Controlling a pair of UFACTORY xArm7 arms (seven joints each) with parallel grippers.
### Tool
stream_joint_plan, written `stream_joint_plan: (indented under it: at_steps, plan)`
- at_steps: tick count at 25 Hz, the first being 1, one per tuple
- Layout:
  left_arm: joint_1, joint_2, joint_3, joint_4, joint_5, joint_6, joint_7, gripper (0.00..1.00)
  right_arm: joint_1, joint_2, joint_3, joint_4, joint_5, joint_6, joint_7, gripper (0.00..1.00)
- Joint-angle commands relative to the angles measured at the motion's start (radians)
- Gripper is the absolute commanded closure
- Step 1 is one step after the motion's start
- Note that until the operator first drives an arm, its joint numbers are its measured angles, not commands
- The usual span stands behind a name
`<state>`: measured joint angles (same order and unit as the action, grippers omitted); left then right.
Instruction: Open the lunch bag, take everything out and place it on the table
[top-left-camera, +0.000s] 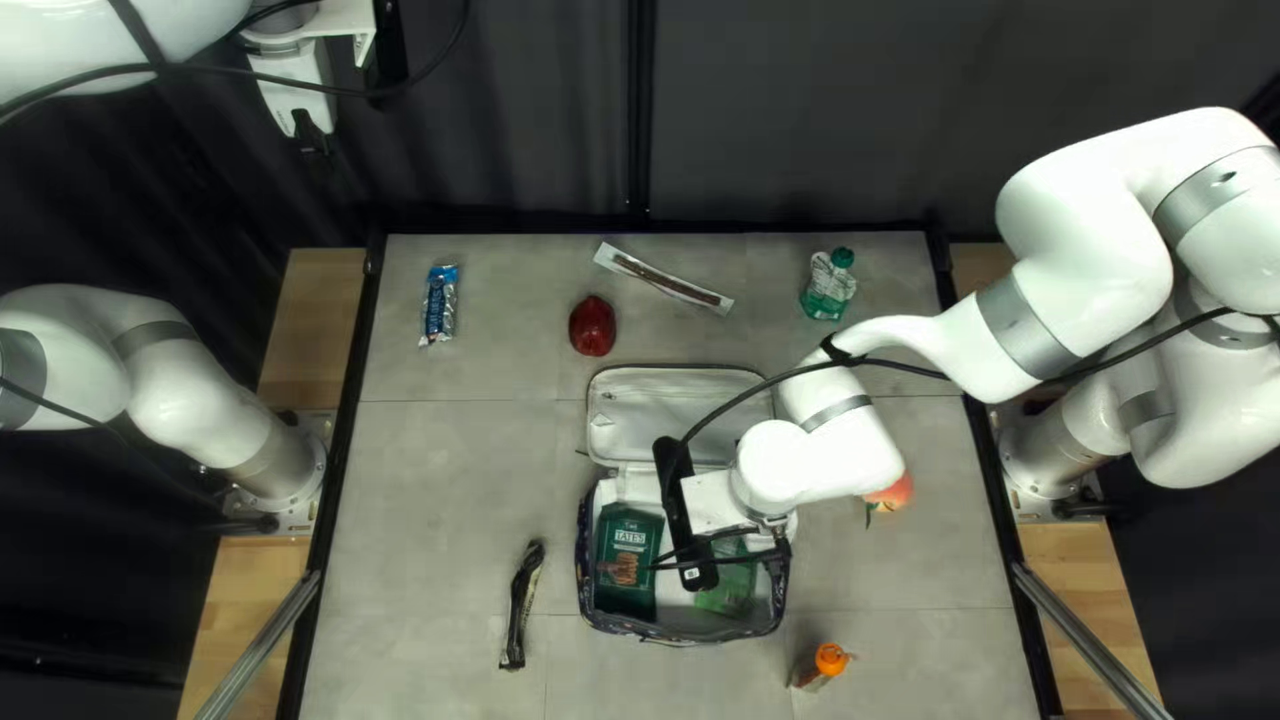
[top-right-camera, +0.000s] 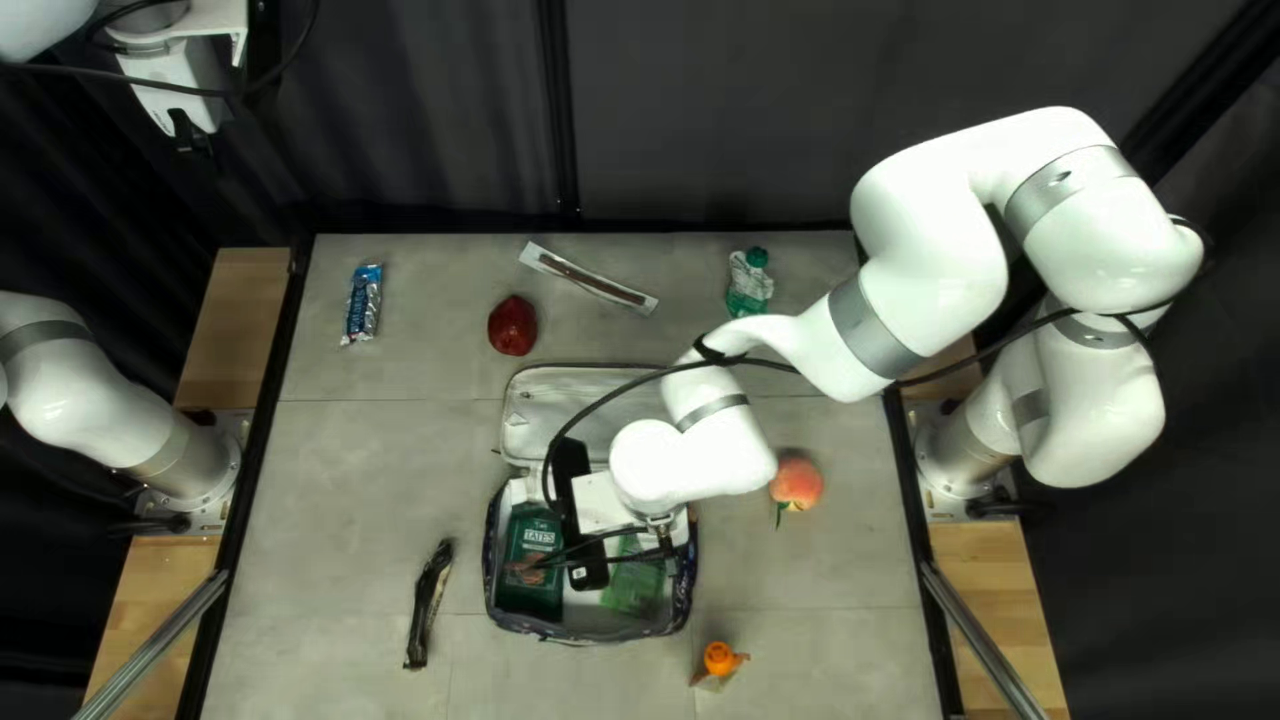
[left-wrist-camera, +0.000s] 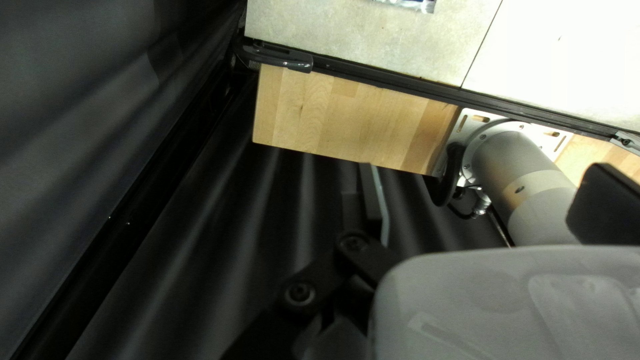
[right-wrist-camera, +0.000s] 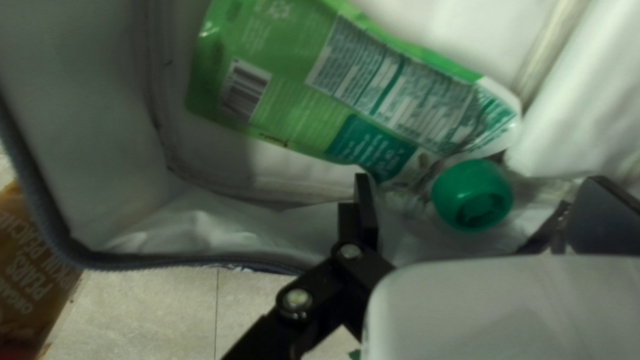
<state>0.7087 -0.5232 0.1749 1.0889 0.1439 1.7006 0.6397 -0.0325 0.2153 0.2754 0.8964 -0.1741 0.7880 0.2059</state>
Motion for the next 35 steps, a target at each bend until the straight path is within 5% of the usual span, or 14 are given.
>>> stream_joint_plan:
  at_steps: [1, 7, 15, 23, 24, 25, 35]
  plan:
    - [0.0, 0.0, 0.0, 0.0, 0.0, 0.0, 0.0, 0.0, 0.001, -0.001, 0.0, 0.0, -0.001, 0.002, 0.002, 1.0]
    - [0.0, 0.0, 0.0, 0.0, 0.0, 0.0, 0.0, 0.0, 0.001, -0.001, 0.0, 0.0, -0.001, 0.002, 0.002, 1.0]
    - [0.0, 0.0, 0.0, 0.0, 0.0, 0.0, 0.0, 0.0, 0.019, -0.286, 0.024, -0.007, 0.062, 0.166, -0.031, 1.0]
    - [0.0, 0.0, 0.0, 0.0, 0.0, 0.0, 0.0, 0.0, 0.02, -0.33, 0.029, 0.076, 0.021, 0.235, -0.049, 1.0]
    - [0.0, 0.0, 0.0, 0.0, 0.0, 0.0, 0.0, 0.0, 0.02, -0.328, 0.028, 0.078, 0.021, 0.235, -0.055, 0.44]
    - [0.0, 0.0, 0.0, 0.0, 0.0, 0.0, 0.0, 0.0, 0.021, -0.306, 0.029, 0.082, 0.022, 0.222, -0.064, 0.0]
    - [0.0, 0.0, 0.0, 0.0, 0.0, 0.0, 0.0, 0.0, -0.008, -0.182, 0.003, -0.043, 0.044, 0.036, -0.137, 0.0]
